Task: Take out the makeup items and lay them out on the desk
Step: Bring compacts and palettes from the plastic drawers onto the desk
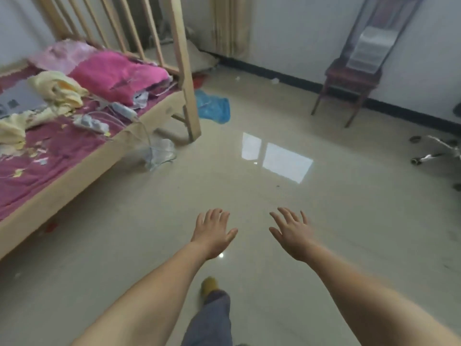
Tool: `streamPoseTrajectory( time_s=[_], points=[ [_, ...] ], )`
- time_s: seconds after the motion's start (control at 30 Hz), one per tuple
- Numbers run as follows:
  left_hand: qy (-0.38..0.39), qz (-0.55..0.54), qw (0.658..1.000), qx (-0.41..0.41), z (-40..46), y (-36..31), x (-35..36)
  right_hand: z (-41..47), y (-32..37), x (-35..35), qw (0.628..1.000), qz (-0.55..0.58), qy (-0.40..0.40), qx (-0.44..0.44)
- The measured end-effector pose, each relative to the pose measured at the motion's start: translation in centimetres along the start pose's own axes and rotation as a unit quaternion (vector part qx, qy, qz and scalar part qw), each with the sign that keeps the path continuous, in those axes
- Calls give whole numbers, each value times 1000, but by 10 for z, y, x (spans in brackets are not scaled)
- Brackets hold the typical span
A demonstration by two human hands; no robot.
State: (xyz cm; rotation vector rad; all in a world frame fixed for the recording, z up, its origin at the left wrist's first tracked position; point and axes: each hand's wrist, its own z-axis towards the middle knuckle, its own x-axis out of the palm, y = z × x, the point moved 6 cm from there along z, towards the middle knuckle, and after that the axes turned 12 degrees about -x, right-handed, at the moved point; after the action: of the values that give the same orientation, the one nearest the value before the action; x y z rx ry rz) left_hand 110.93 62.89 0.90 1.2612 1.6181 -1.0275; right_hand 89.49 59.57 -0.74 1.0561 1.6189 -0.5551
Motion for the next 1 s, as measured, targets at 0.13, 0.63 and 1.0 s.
streamPoseTrajectory(
  time_s=[0.13, 0.63, 1.0],
  points=[
    [8, 40, 997, 60, 75, -44, -14, 26, -52, -10, 998, 28, -3, 53],
    [23, 121, 966, 229, 367, -176, -112, 174, -239, -111, 969, 85, -48, 226],
    [10, 128, 962, 241, 580, -334, -167, 295, -469, -193, 965, 75, -54, 245]
  ],
)
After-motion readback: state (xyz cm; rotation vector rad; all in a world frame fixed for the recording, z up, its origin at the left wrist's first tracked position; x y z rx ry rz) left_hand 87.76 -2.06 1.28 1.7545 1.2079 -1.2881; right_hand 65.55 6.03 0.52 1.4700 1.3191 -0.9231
